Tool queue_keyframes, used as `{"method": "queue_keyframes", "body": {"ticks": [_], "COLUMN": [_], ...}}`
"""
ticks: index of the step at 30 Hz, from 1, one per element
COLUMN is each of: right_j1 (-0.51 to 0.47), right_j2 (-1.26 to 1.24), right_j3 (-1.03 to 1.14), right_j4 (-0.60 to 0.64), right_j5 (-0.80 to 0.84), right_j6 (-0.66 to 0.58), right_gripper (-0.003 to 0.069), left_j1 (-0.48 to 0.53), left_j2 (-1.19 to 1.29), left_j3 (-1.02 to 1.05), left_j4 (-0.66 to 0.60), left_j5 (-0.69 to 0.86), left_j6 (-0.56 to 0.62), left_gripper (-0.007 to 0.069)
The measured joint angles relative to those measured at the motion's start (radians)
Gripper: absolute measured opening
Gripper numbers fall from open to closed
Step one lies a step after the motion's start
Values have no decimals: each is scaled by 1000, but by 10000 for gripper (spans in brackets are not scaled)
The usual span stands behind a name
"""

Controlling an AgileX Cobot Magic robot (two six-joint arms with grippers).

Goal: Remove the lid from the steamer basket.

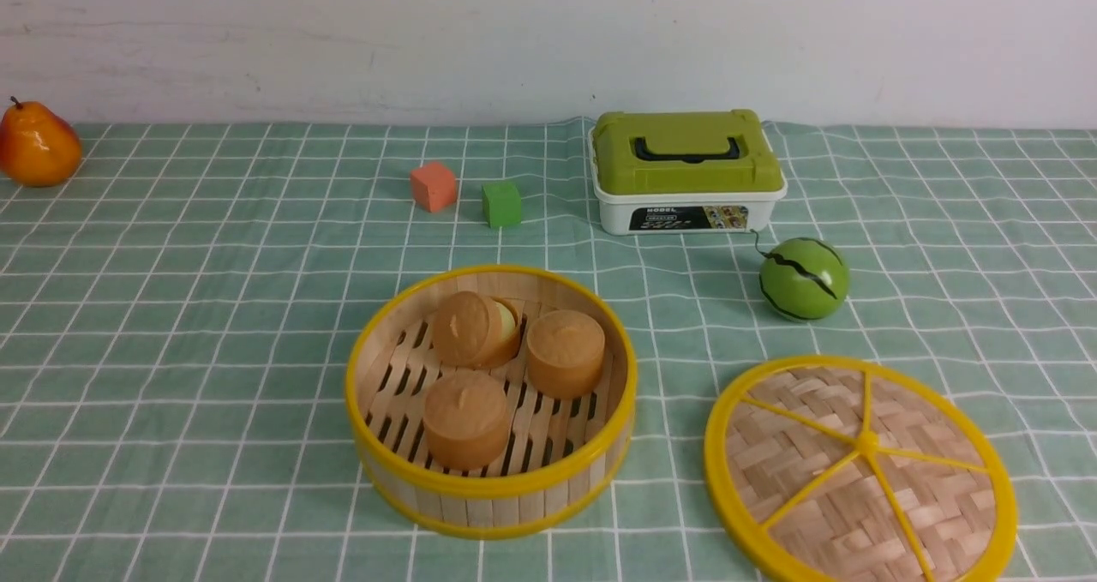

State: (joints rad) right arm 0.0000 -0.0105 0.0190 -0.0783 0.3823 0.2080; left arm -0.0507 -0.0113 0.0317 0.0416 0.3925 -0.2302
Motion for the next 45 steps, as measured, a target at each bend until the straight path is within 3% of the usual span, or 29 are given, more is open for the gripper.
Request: {"method": "queue_keyframes", "body": {"ticks": [45], "right_j1": [0], "right_j2": [0], "right_j3": [0], "right_j4": [0], "right_j5": [0], "right_j6": [0], "right_gripper": [46], "left_j1": [0], "left_j2": [0], "left_j3": [0], "left_j4": [0], "left_j5": [0], "left_j6": [0], "left_gripper": [239]}}
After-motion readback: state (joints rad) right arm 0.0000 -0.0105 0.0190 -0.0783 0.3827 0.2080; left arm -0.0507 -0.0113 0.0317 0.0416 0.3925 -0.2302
